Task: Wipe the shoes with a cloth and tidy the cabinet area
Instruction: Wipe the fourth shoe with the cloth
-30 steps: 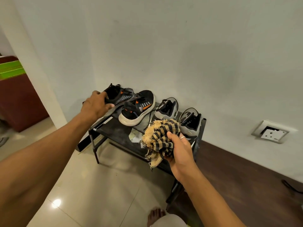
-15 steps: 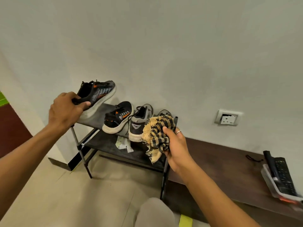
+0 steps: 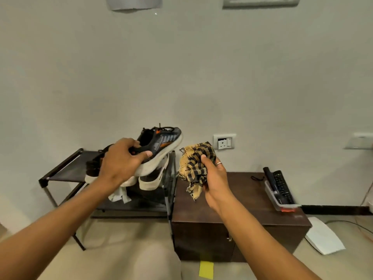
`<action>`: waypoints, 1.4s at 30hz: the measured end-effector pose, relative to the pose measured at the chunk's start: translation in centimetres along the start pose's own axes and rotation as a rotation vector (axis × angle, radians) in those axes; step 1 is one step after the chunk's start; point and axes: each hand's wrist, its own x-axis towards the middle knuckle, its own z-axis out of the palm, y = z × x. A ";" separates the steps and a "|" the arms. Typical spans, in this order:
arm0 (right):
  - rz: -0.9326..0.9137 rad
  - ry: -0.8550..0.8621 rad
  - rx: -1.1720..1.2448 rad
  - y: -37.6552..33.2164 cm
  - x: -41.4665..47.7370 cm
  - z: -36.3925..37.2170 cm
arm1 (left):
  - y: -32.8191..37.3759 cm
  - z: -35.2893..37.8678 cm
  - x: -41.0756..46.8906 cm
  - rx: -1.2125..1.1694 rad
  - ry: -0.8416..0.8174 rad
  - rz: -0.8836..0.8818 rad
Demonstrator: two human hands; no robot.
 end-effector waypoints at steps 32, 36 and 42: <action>0.078 0.494 -0.482 11.0 7.4 -22.3 | 0.0 31.5 -11.7 0.107 -0.609 -0.165; 0.099 0.521 -0.461 13.4 7.0 -22.8 | 1.1 33.4 -9.3 0.126 -0.487 -0.053; 0.120 0.478 -0.464 14.8 7.8 -24.5 | 0.6 36.7 -6.2 0.126 -0.714 -0.004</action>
